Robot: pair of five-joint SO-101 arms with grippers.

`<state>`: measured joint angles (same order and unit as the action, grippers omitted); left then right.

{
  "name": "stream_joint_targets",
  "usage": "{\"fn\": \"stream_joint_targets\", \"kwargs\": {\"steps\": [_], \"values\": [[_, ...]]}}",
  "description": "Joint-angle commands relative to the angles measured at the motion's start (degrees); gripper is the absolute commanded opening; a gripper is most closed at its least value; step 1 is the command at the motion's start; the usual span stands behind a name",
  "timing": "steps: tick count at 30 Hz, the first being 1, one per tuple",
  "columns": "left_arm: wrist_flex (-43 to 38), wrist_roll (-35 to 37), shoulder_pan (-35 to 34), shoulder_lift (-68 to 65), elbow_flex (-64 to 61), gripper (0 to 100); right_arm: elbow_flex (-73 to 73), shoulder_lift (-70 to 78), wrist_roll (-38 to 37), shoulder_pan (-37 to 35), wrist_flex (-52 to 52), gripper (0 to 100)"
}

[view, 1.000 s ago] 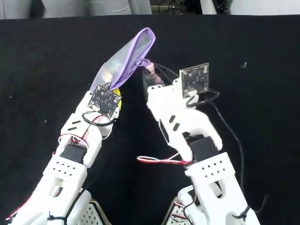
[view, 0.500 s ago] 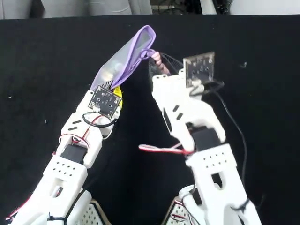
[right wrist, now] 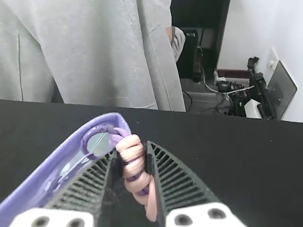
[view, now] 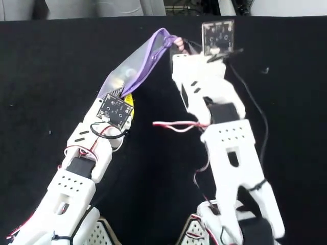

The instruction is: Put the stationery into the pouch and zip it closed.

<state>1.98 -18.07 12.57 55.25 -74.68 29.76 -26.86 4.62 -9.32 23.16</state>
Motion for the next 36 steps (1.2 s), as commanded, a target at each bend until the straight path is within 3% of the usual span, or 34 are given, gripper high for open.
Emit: {"fn": "stream_joint_targets", "kwargs": {"steps": [1,26,36], "values": [[-0.3,-0.4,0.1,0.6,0.2,3,-11.2,3.6,-0.4,6.0,0.3,1.1],[-0.2,-0.4,0.1,0.6,0.2,3,-37.9,27.3,-0.5,12.9,2.8,1.1],[0.0,-0.4,0.1,0.6,0.2,3,-51.9,35.4,-2.8,14.0,12.3,1.1]]}}
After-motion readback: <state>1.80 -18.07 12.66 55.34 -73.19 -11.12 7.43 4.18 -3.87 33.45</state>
